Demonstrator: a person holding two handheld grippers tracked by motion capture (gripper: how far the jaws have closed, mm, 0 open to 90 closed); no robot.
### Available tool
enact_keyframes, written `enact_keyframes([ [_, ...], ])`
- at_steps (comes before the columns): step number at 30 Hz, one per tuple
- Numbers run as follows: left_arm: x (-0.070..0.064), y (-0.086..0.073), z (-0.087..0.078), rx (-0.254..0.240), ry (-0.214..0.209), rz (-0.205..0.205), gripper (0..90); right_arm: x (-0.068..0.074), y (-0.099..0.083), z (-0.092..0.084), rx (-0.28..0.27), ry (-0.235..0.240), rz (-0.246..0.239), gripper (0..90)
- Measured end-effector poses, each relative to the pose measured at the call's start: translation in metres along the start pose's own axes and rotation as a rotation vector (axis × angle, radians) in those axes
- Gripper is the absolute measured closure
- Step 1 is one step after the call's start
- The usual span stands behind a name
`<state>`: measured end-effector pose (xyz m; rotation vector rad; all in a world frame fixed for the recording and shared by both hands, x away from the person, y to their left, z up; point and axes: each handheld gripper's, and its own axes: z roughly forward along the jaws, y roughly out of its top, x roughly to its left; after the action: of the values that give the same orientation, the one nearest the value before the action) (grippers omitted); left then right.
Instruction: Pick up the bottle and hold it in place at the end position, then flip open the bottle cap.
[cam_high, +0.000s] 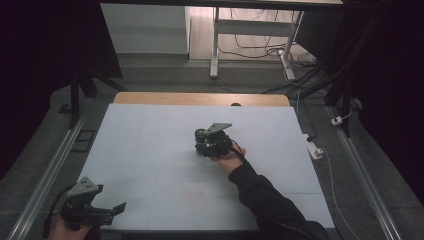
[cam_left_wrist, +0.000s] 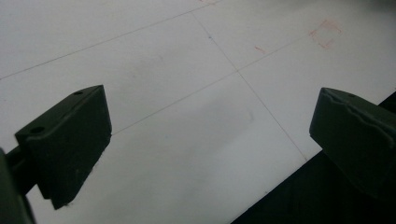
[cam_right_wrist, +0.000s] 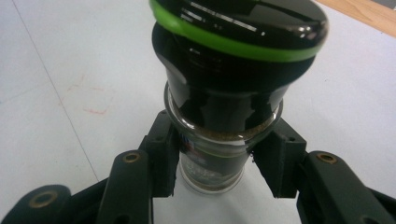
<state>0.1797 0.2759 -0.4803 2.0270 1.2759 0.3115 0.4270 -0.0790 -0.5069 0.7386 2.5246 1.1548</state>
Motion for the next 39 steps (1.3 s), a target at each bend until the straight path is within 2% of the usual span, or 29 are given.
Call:
enact_keyframes([
  [24,-0.003,0.0,-0.001,-0.002,0.02,0.013,0.0,0.0,-0.004,0.0,-0.023,0.0,-0.007,53.0],
  [33,-0.006,0.01,0.001,-0.016,-0.004,0.024,0.0,0.0,-0.004,0.0,-0.024,0.002,-0.005,53.0],
  [36,-0.009,0.014,0.003,-0.02,-0.009,0.043,0.0,0.0,-0.004,0.0,-0.024,0.001,-0.004,53.0],
  [39,-0.008,0.016,0.005,-0.026,-0.032,0.053,0.0,0.0,-0.004,0.0,-0.023,0.001,-0.006,53.0],
])
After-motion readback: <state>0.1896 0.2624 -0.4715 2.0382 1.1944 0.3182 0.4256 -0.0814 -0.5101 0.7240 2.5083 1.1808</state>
